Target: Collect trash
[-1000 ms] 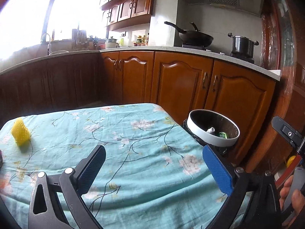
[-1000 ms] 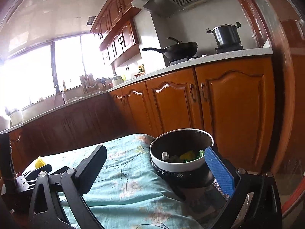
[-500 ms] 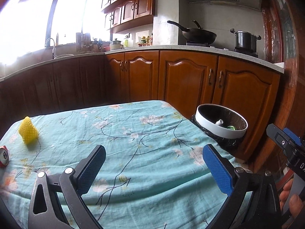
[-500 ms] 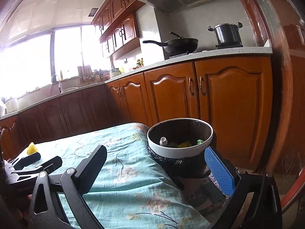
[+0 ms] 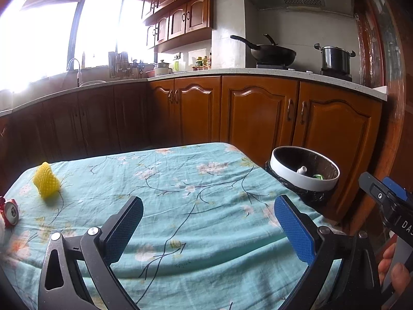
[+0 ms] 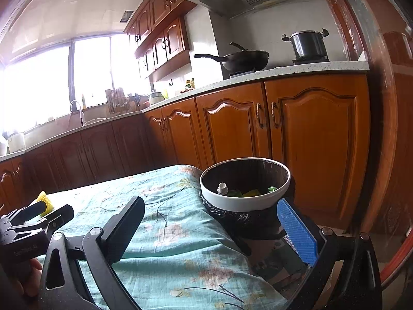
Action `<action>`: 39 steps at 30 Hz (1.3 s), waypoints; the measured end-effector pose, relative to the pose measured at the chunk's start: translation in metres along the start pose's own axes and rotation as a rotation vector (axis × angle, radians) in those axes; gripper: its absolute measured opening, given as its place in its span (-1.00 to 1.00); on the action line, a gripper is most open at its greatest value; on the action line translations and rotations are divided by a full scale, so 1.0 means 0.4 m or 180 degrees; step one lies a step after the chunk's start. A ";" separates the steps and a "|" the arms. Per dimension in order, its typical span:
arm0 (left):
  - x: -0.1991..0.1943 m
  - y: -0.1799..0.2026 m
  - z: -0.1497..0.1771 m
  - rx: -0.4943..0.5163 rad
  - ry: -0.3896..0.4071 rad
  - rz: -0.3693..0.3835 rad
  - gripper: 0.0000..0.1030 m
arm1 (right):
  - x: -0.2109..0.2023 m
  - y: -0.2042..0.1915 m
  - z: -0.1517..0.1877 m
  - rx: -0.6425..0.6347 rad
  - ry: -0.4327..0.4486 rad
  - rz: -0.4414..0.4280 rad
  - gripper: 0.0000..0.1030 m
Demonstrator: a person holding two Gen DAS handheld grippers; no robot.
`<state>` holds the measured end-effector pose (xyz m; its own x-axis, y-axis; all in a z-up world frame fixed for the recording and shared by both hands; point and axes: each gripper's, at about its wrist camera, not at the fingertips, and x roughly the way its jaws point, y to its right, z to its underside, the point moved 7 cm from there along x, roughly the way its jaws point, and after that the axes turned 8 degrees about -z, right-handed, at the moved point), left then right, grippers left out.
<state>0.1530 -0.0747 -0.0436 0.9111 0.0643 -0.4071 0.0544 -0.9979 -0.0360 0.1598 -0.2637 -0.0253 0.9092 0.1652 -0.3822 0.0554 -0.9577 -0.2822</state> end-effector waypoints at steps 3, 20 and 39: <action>0.002 -0.001 0.000 0.0016 0.0012 -0.0014 0.99 | -0.003 0.002 -0.002 0.0017 0.0014 -0.0009 1.00; 0.004 -0.017 -0.005 0.0031 0.0098 0.0015 0.99 | -0.011 0.008 -0.014 -0.0001 0.0073 -0.0006 1.00; 0.008 -0.017 -0.002 0.0085 0.0126 0.0004 0.98 | -0.018 0.000 -0.016 -0.0006 0.0088 -0.0040 1.00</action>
<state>0.1559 -0.0677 -0.0438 0.9267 0.0621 -0.3707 0.0428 -0.9973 -0.0601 0.1557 -0.2662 -0.0170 0.9195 0.1707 -0.3542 0.0676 -0.9561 -0.2852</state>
